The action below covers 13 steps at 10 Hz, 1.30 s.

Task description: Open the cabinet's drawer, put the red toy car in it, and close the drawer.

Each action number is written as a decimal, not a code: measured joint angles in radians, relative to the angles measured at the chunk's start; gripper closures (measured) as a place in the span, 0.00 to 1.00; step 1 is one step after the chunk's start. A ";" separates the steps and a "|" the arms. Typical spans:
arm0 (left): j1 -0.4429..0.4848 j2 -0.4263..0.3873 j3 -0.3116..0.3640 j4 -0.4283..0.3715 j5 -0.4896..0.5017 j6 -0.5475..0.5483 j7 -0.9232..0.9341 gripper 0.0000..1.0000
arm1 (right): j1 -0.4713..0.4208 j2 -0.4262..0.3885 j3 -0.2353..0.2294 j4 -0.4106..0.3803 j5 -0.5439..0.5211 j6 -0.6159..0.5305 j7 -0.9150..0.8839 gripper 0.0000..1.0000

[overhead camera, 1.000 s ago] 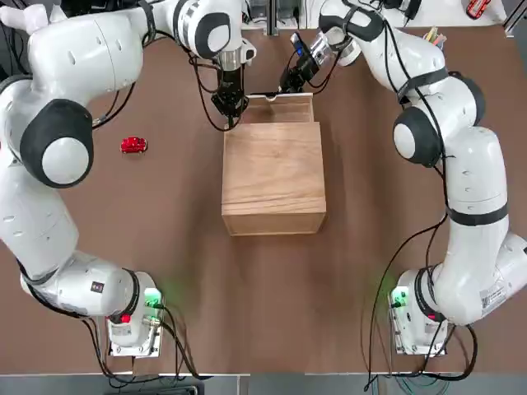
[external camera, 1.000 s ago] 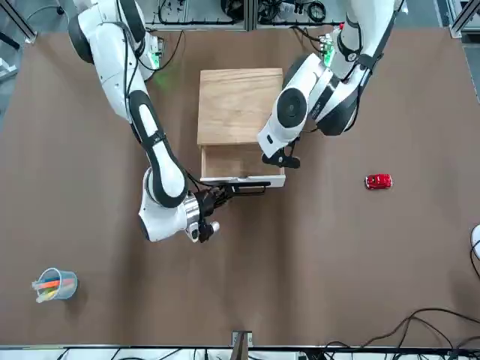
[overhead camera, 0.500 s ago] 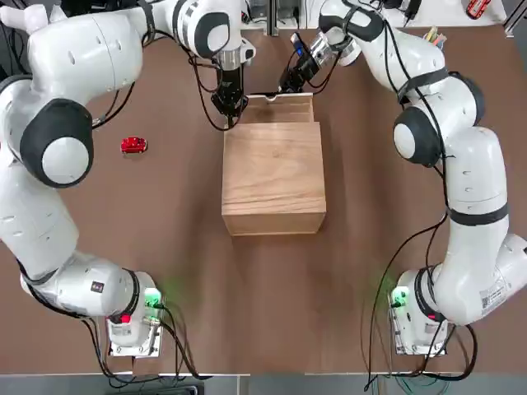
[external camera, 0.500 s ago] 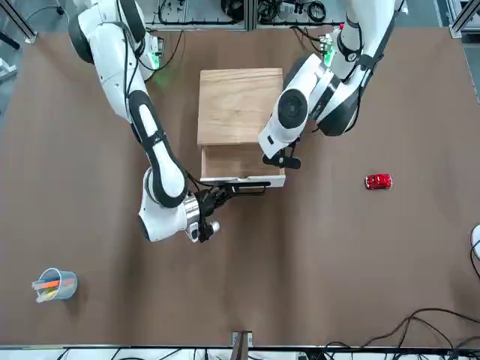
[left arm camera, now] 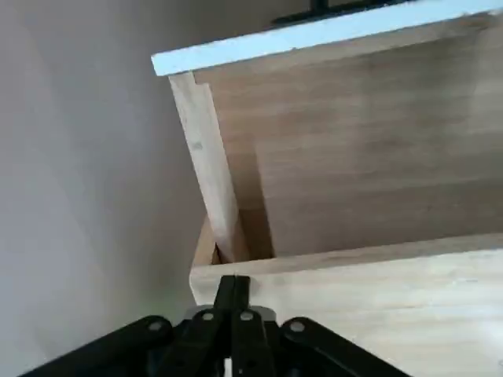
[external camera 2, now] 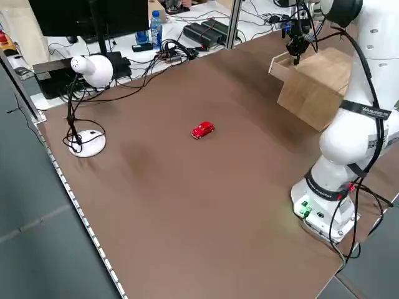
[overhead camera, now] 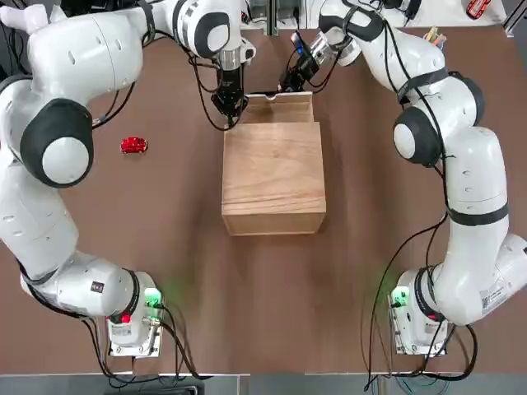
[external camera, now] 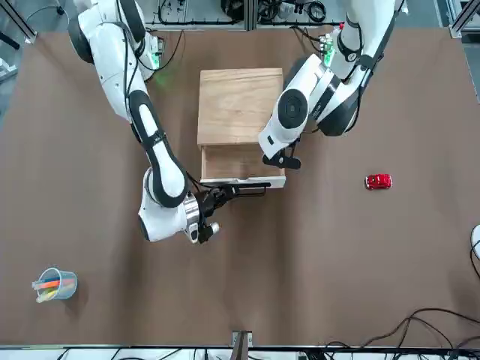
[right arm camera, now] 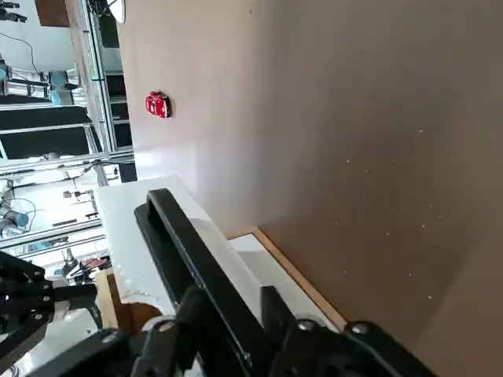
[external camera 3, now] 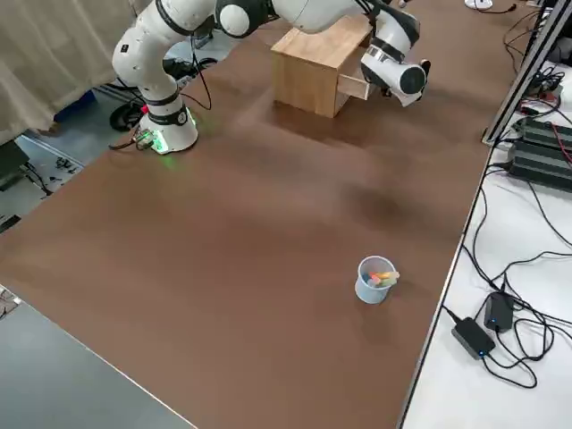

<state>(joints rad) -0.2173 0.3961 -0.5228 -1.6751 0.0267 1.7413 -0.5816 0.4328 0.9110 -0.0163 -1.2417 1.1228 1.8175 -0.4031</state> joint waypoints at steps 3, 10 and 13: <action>0.001 0.001 0.001 0.002 0.000 0.002 0.000 0.99 | -0.001 0.000 0.000 0.007 0.000 0.017 0.002 0.32; 0.142 -0.039 0.095 0.129 0.001 -0.047 0.003 0.98 | -0.079 -0.020 -0.011 0.041 -0.015 -0.006 0.002 0.00; 0.143 -0.124 0.265 0.079 0.001 -0.072 -0.029 0.55 | -0.187 -0.043 -0.057 0.120 -0.118 -0.179 0.003 0.00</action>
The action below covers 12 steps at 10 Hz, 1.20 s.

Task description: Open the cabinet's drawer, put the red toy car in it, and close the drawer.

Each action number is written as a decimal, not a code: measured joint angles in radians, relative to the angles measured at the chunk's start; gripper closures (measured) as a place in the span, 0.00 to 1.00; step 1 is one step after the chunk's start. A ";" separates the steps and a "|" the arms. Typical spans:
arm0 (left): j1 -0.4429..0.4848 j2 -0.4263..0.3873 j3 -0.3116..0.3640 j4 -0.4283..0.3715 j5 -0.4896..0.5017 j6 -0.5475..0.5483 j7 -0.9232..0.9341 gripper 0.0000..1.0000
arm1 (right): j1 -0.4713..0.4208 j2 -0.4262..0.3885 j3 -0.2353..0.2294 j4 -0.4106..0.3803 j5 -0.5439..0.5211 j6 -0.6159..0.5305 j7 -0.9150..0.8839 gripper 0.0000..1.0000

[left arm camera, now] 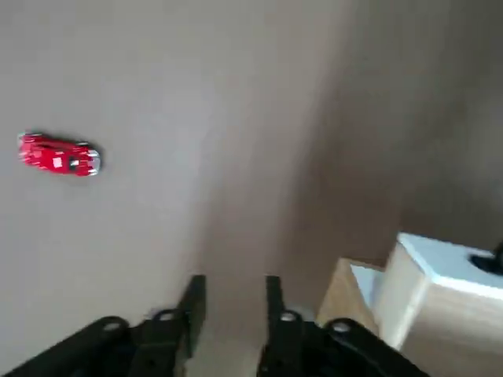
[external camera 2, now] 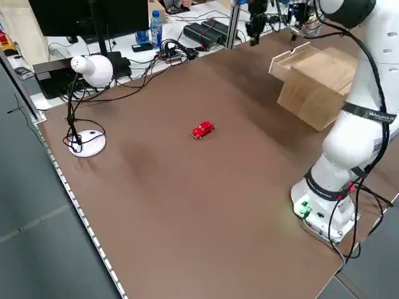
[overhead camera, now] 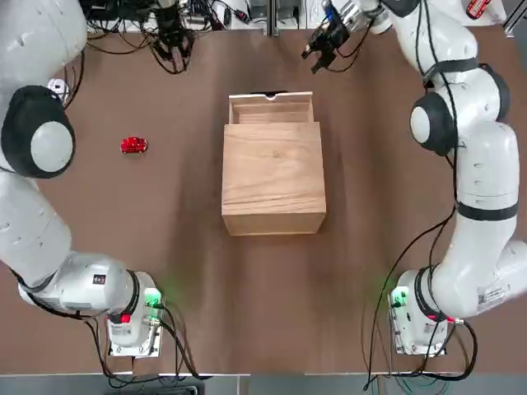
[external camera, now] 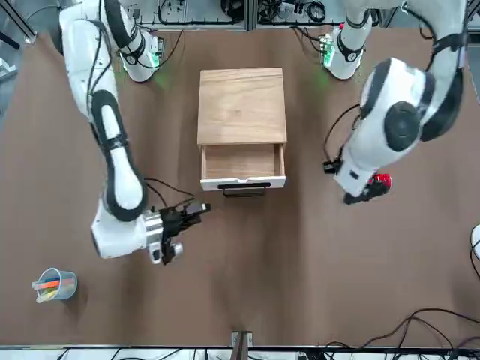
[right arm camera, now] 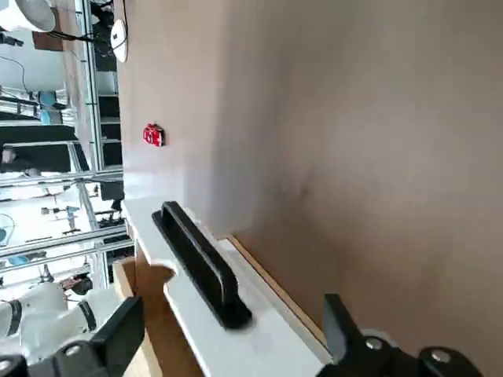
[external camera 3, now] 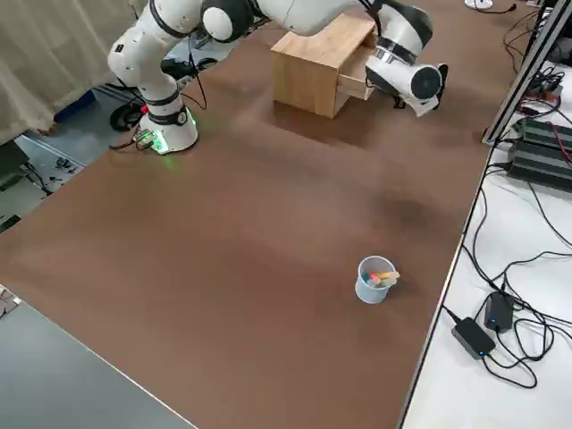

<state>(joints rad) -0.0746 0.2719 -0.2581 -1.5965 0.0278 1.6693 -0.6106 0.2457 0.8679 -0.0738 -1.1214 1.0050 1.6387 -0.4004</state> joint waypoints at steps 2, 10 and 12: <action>0.001 -0.053 0.122 -0.071 -0.019 0.024 -0.006 0.26 | -0.082 -0.003 -0.026 0.045 -0.085 -0.099 -0.002 0.00; 0.004 -0.220 0.438 -0.667 -0.095 0.660 -0.236 0.00 | -0.141 -0.173 -0.076 0.112 -0.600 -0.175 0.076 0.00; 0.017 -0.175 0.486 -0.701 -0.188 0.729 -0.251 0.00 | -0.146 -0.252 -0.121 0.115 -0.651 -0.210 0.083 0.00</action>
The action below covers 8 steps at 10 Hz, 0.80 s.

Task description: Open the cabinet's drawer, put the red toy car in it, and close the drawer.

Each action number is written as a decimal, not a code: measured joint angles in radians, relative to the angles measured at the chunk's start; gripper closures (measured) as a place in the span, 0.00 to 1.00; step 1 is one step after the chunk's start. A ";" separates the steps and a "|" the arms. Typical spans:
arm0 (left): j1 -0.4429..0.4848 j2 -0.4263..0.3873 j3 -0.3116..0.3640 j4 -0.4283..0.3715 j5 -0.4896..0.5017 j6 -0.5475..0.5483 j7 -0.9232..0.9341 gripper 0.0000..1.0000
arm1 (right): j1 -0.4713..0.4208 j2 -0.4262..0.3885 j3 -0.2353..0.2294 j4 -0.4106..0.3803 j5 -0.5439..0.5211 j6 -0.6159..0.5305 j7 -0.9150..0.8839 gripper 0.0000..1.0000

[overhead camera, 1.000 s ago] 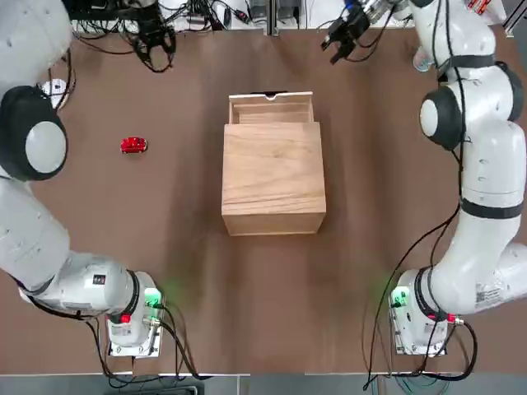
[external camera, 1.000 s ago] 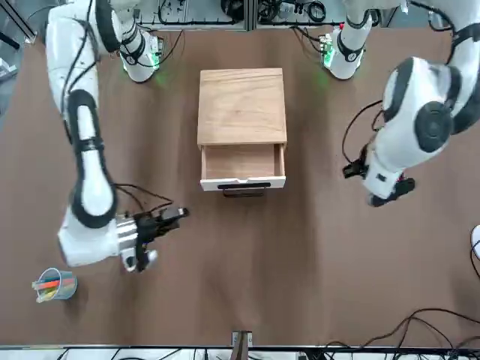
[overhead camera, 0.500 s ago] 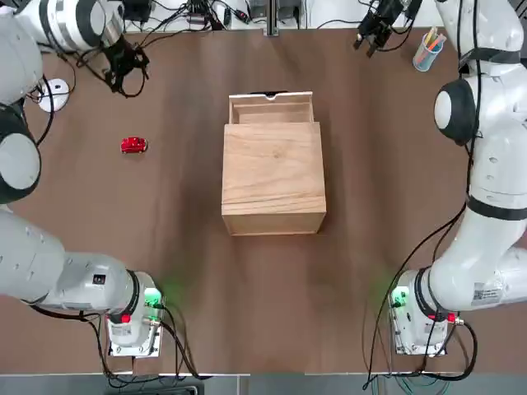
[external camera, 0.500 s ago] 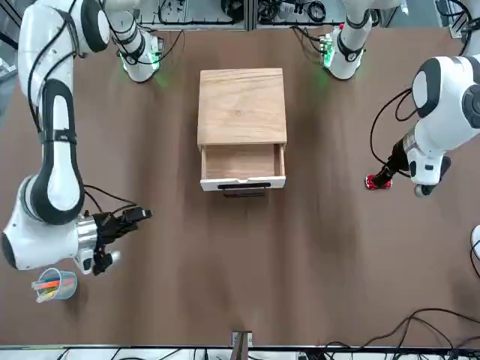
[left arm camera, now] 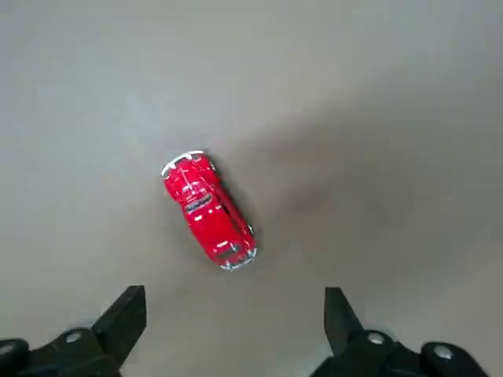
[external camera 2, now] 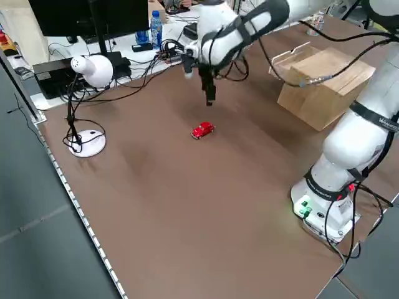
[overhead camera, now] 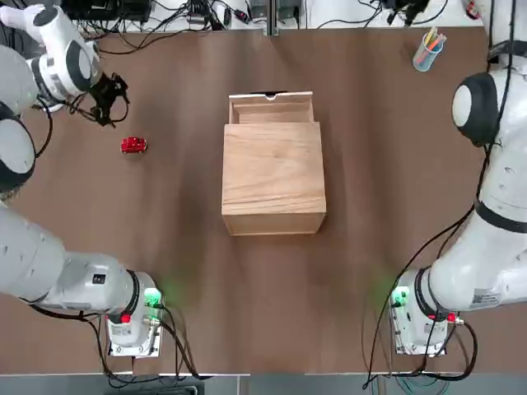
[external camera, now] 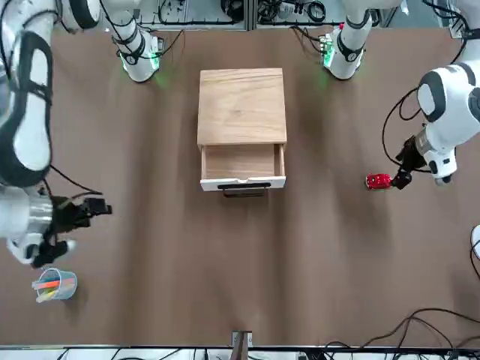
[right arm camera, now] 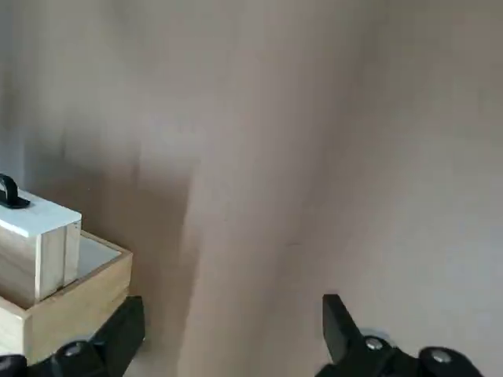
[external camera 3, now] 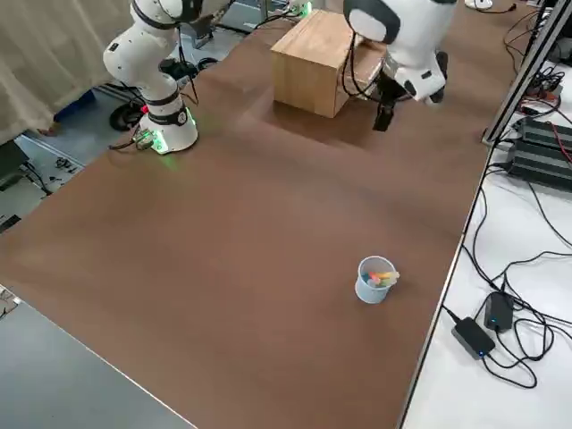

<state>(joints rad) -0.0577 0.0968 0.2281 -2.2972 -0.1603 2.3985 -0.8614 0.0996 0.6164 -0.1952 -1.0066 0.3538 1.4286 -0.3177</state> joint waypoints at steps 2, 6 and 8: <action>0.008 0.077 0.000 -0.007 -0.040 0.089 -0.076 0.00 | 0.001 -0.061 -0.005 0.000 -0.050 -0.040 0.041 0.00; 0.003 0.228 -0.010 -0.010 -0.041 0.175 -0.197 0.00 | 0.008 -0.094 -0.004 0.000 -0.107 -0.052 0.081 0.00; 0.004 0.254 -0.010 -0.013 -0.041 0.194 -0.199 0.00 | 0.000 -0.157 -0.007 0.002 -0.184 -0.052 0.088 0.00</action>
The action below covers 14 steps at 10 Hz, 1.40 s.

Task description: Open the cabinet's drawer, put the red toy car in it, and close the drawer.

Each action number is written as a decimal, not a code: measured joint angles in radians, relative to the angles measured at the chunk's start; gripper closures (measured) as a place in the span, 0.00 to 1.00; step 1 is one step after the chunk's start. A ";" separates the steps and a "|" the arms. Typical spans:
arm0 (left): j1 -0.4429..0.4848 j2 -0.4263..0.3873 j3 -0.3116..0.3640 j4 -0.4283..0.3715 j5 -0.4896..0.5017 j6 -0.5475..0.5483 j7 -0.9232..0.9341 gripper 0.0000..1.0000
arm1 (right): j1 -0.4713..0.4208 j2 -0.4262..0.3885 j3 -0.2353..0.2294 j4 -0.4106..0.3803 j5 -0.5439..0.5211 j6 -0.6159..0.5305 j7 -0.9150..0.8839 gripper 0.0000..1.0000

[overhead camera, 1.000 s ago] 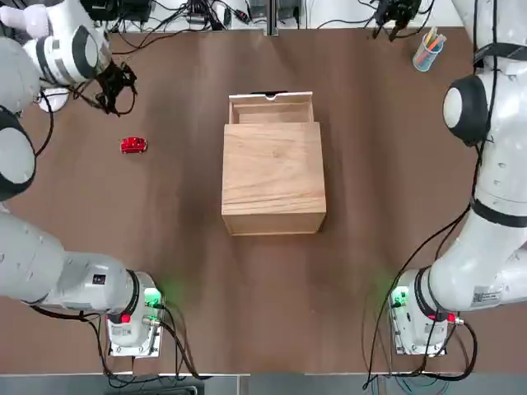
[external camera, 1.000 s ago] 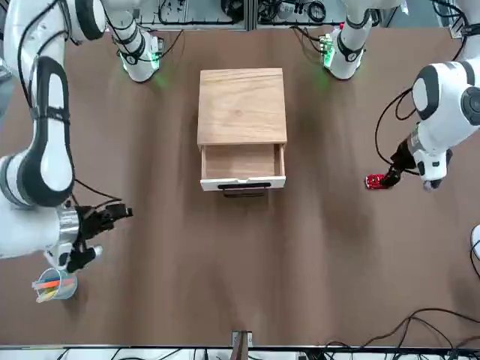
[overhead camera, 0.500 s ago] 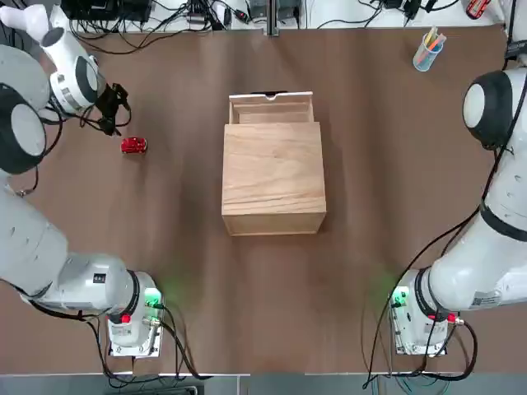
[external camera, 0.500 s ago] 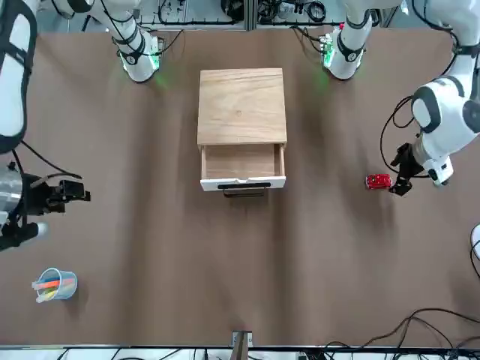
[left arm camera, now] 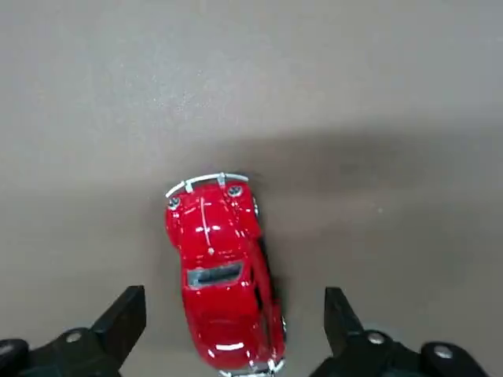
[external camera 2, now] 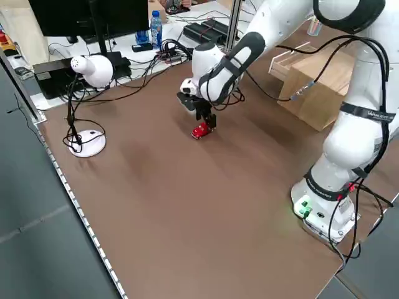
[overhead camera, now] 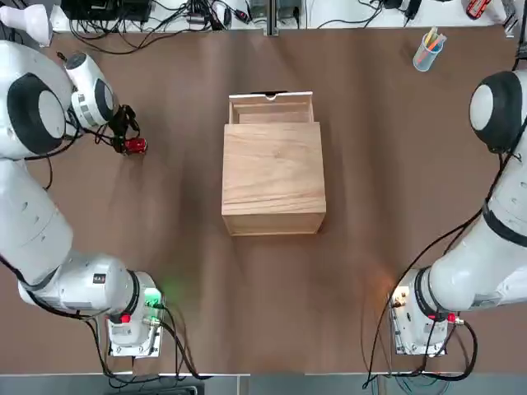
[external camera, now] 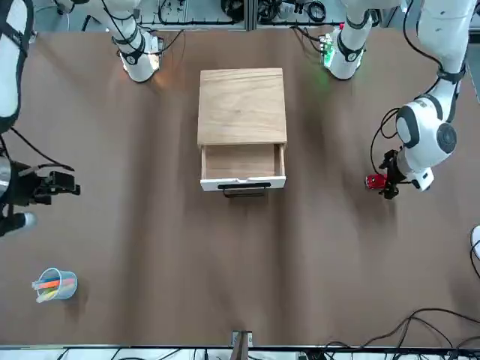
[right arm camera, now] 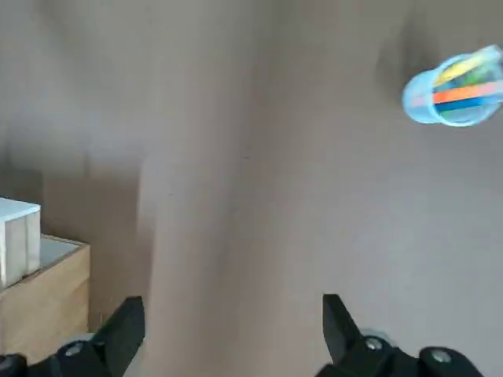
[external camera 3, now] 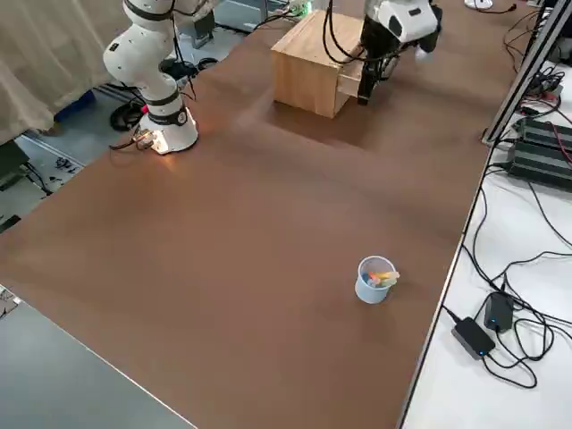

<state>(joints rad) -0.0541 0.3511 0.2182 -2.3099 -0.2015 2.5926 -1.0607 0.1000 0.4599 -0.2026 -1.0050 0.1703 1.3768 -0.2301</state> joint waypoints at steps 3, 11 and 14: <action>0.001 0.004 0.000 -0.001 0.000 0.015 -0.001 0.13 | -0.054 -0.161 -0.005 -0.070 -0.026 -0.048 0.001 0.00; -0.029 -0.120 -0.180 0.151 -0.001 -0.154 -0.215 0.56 | -0.054 -0.388 0.043 -0.358 -0.100 0.038 0.005 0.01; -0.047 -0.129 -0.306 0.322 0.013 -0.268 -0.405 0.56 | -0.054 -0.431 0.078 -0.429 -0.100 0.071 0.043 0.01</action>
<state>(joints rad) -0.1014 0.2225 -0.0876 -1.9874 -0.1887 2.3242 -1.4653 0.0462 0.0288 -0.1248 -1.4341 0.0701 1.4483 -0.1873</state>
